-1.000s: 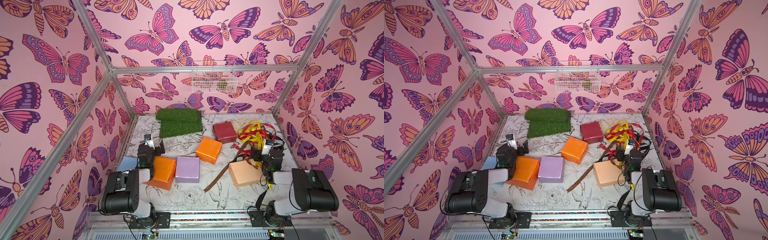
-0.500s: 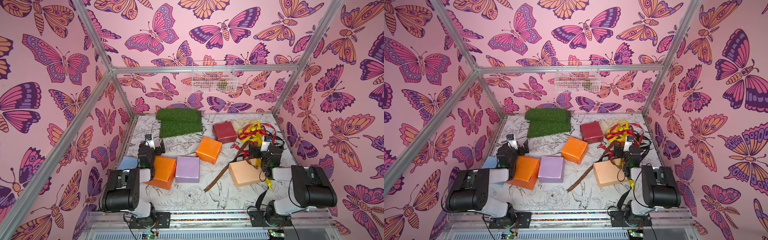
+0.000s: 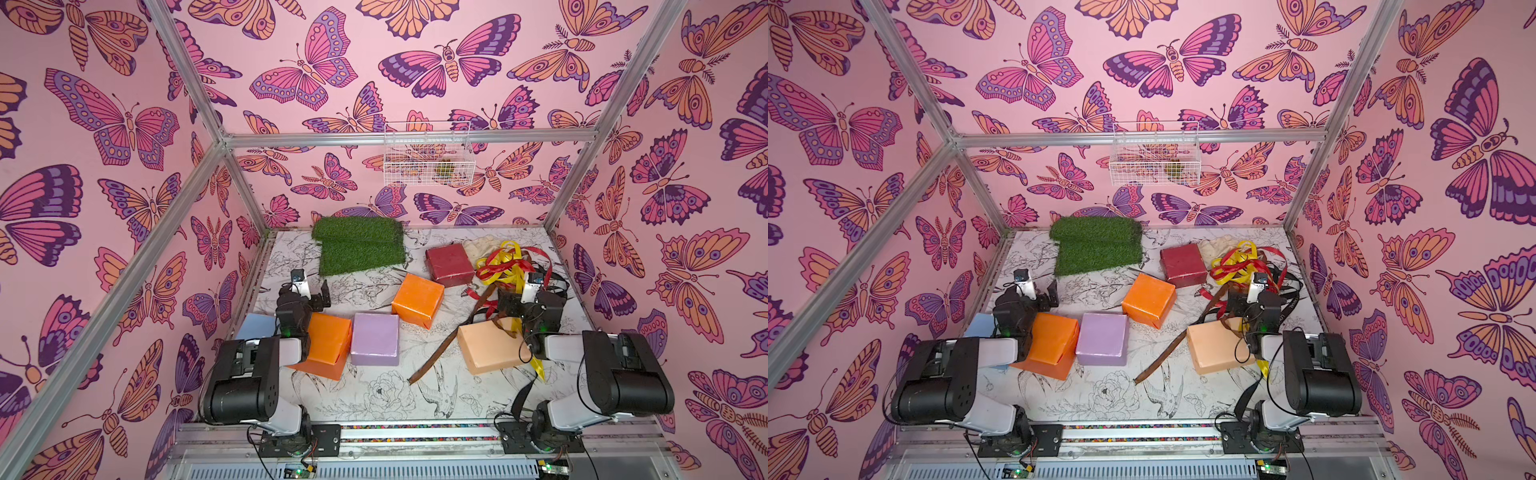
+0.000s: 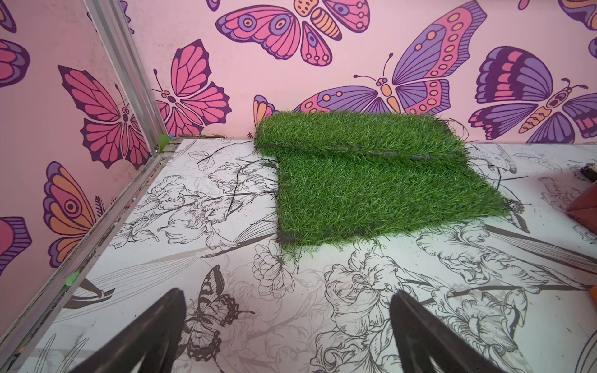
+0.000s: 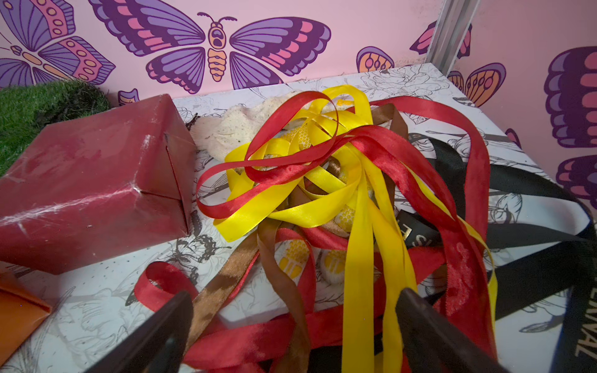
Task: Untie the ribbon bows on the gift boxes
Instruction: Reset both arms
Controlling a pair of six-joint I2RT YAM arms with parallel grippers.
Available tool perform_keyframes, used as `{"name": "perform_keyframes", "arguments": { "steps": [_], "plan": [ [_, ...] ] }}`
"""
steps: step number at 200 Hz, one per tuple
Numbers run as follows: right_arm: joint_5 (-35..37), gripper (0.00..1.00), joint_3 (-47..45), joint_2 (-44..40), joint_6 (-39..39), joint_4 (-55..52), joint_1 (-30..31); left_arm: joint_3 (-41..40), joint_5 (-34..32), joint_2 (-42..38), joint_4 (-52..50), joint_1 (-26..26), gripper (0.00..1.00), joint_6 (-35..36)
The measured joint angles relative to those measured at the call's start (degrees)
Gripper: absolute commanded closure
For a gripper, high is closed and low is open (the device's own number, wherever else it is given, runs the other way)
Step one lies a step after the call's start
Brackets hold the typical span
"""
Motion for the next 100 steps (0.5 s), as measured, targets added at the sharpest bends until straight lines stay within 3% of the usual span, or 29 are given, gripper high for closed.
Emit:
{"name": "perform_keyframes", "arguments": {
  "steps": [100],
  "plan": [
    [0.5,0.01,0.0,0.0,0.0,-0.4,0.6,0.0,0.0,0.0,0.0,0.0,0.0,0.0]
  ]
}}
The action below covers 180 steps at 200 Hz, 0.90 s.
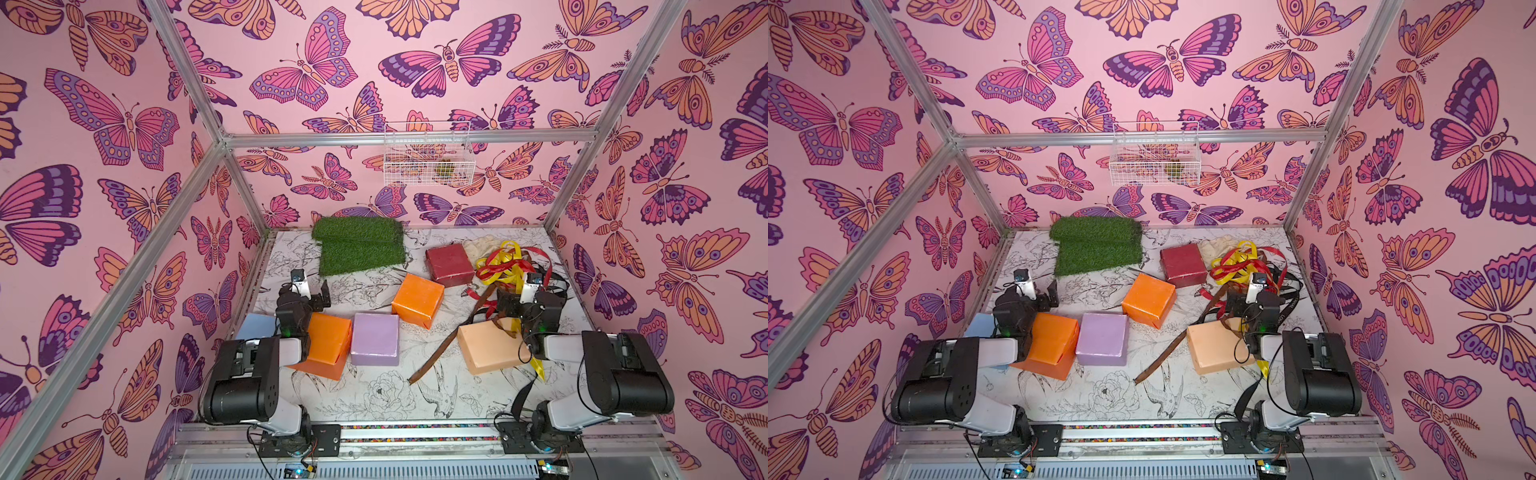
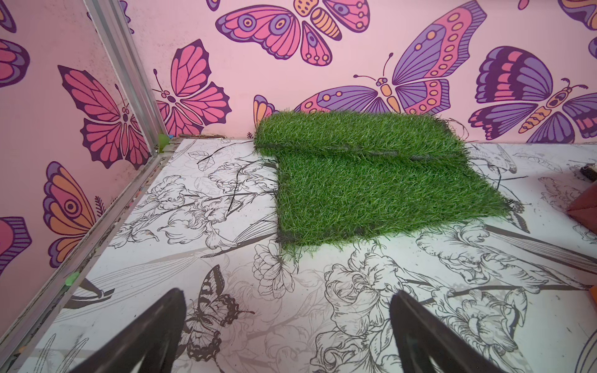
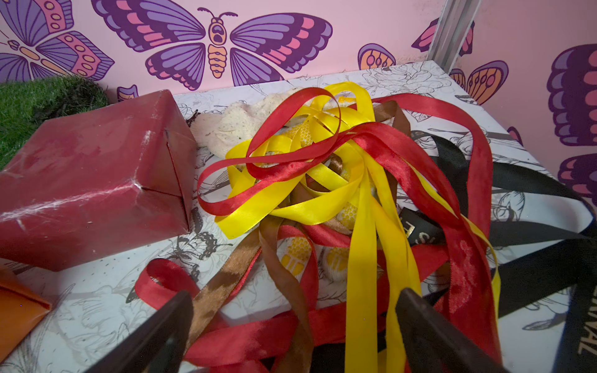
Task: Untie the ribbon bows on the gift boxes
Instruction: Reset both arms
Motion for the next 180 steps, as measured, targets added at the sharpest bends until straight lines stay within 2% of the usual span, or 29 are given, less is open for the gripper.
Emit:
{"name": "perform_keyframes", "arguments": {
  "steps": [79,108,130,145,171,180],
  "plan": [
    [0.2,0.01,0.0,0.0,0.0,0.0,0.1,0.0,-0.3,0.0,0.1,0.0,0.0,0.0],
    [0.4,0.01,0.0,0.0,0.0,0.0,0.1,-3.3,-7.0,-0.2,5.5,-1.3,0.0,-0.9],
    [0.4,0.01,0.0,0.0,0.0,0.0,0.1,-4.4,-9.6,-0.2,7.8,-1.9,0.0,-1.4],
    [0.4,0.01,0.0,0.0,0.0,0.0,0.1,-4.5,-8.8,-0.2,8.1,-1.8,0.0,-1.2],
    [0.4,0.01,0.0,0.0,0.0,0.0,0.1,-3.8,-3.7,-0.2,6.5,-1.7,0.0,1.1],
    [0.4,0.01,0.0,0.0,0.0,0.0,0.1,-3.6,-4.3,-0.2,6.1,-1.7,0.0,0.8]
  ]
}}
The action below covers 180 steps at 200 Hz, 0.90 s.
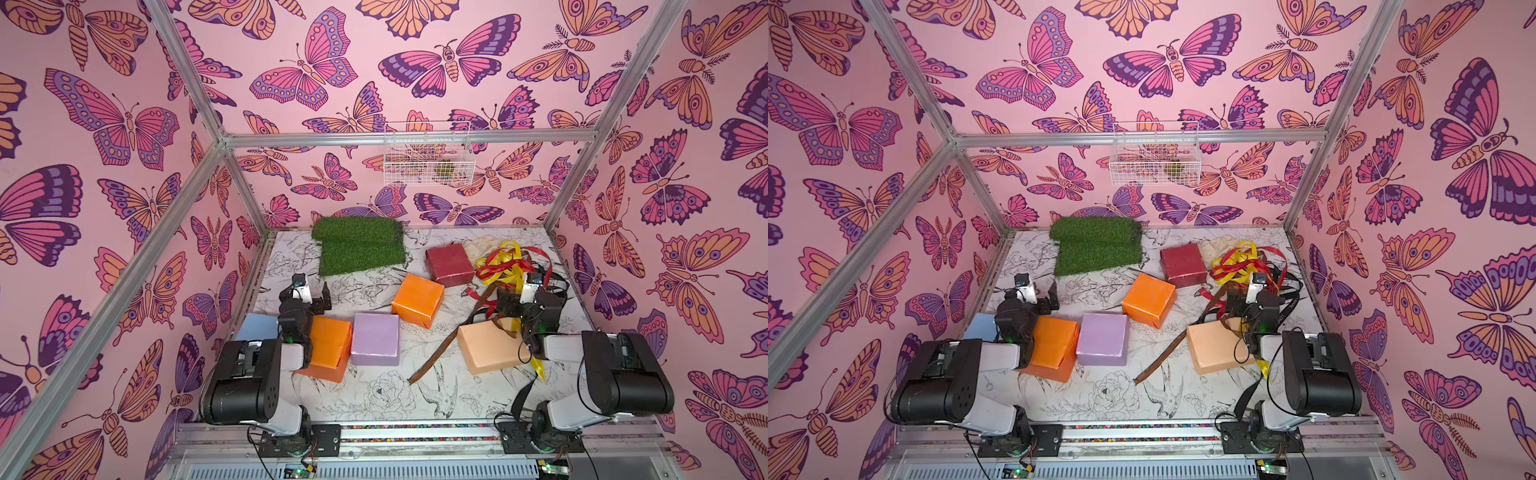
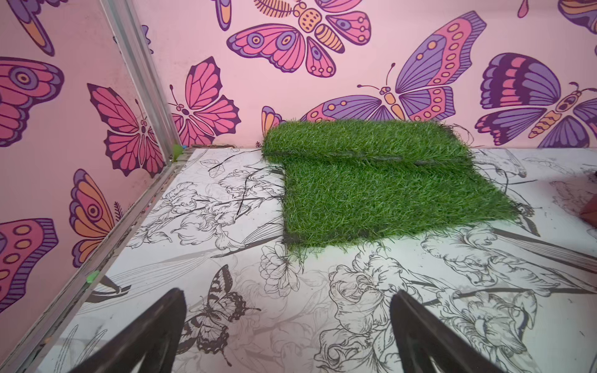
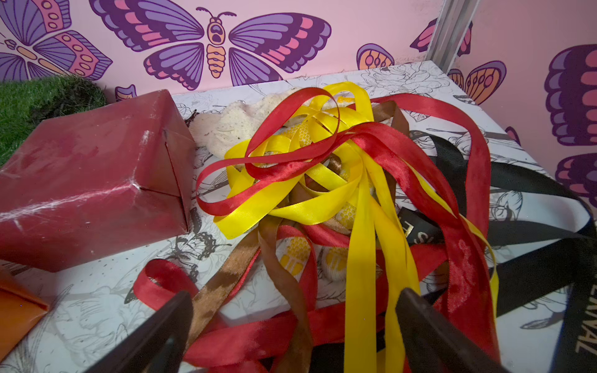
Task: Untie the ribbon bows on the gift boxes
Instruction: Reset both arms
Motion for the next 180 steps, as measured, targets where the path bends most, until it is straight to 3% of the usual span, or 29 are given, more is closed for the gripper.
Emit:
{"name": "perform_keyframes", "arguments": {
  "steps": [60,180],
  "plan": [
    [0.0,0.01,0.0,0.0,0.0,0.0,0.0,-0.9,-4.8,0.0,1.9,-0.2,0.0,-2.1],
    [0.2,0.01,0.0,0.0,0.0,0.0,0.0,1.4,-5.1,0.2,-2.1,-0.3,0.0,-2.2]
  ]
}}
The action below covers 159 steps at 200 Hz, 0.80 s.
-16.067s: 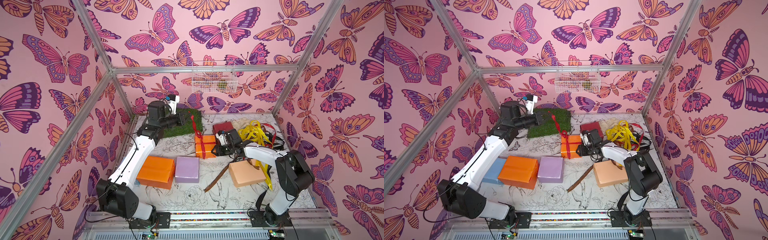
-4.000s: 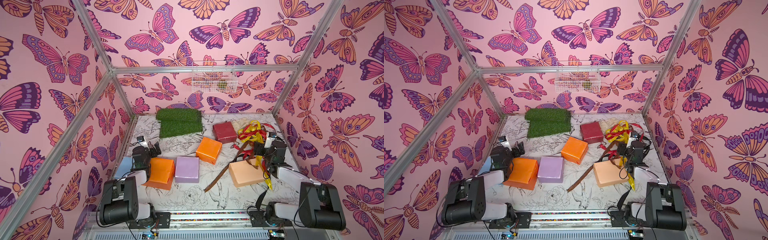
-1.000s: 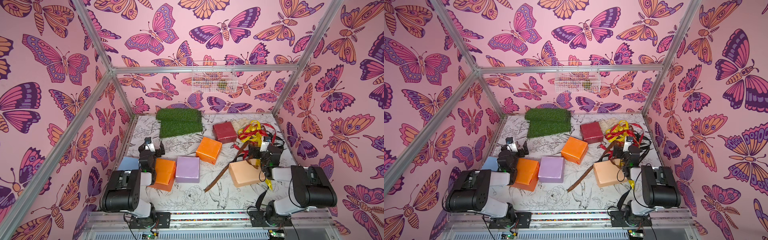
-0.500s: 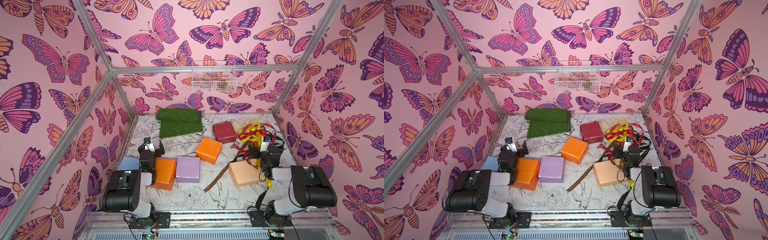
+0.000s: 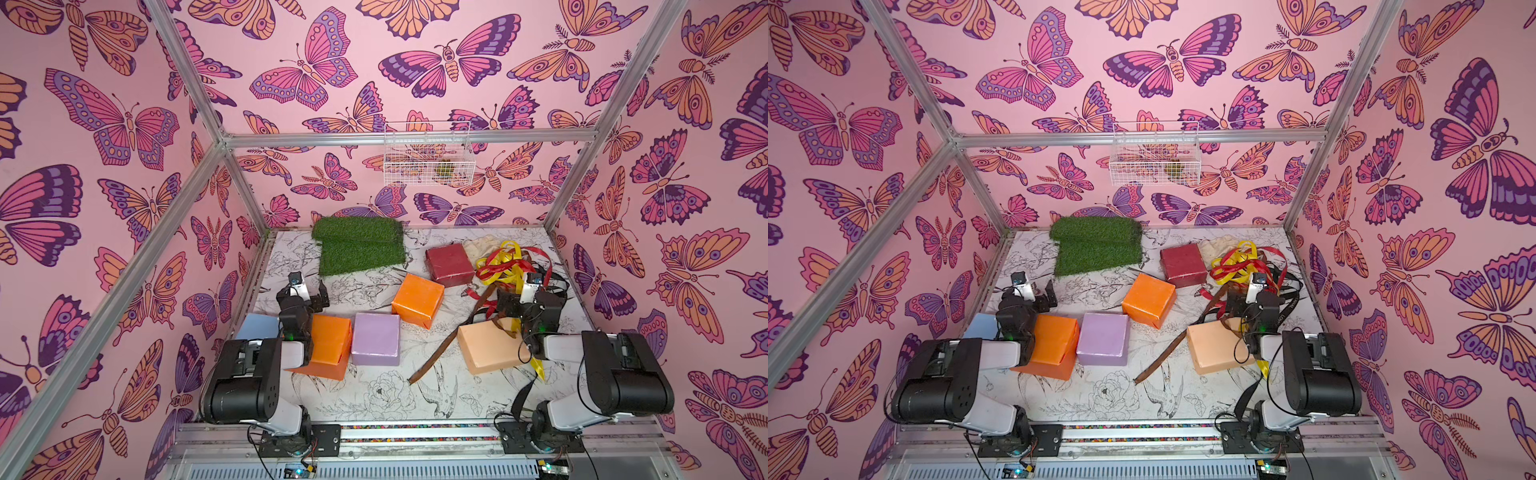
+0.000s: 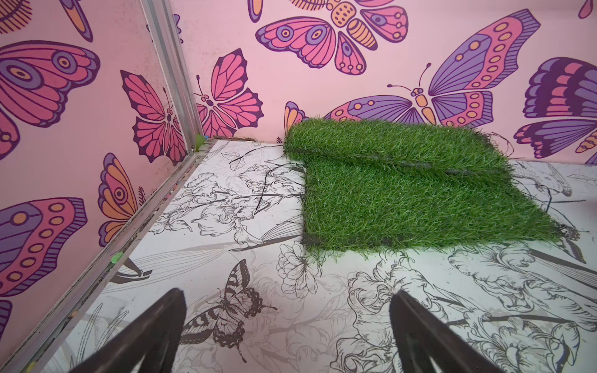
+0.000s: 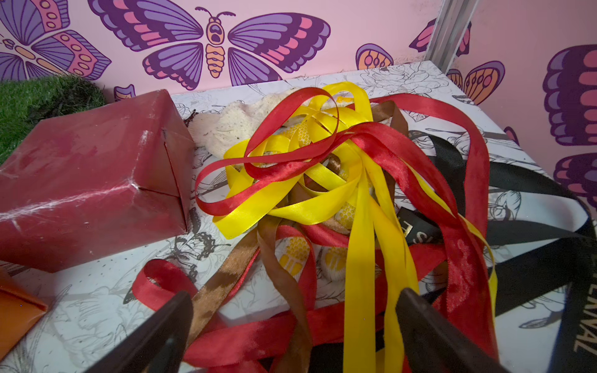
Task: Untie the ribbon bows on the gift boxes
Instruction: Reset both arms
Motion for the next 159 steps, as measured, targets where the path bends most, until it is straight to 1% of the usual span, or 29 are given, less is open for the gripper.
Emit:
{"name": "perform_keyframes", "arguments": {
  "steps": [93,125,159],
  "plan": [
    [0.0,0.01,0.0,0.0,-0.2,0.0,0.0,0.0,0.0,0.0,0.1,0.0,0.0,0.0],
    [0.0,0.01,0.0,0.0,-0.2,0.0,0.0,-2.3,0.8,-0.1,4.2,0.0,0.0,0.6],
    [0.0,0.01,0.0,0.0,-0.2,0.0,0.0,-2.6,0.7,-0.1,4.7,0.0,0.01,0.5]
  ]
}}
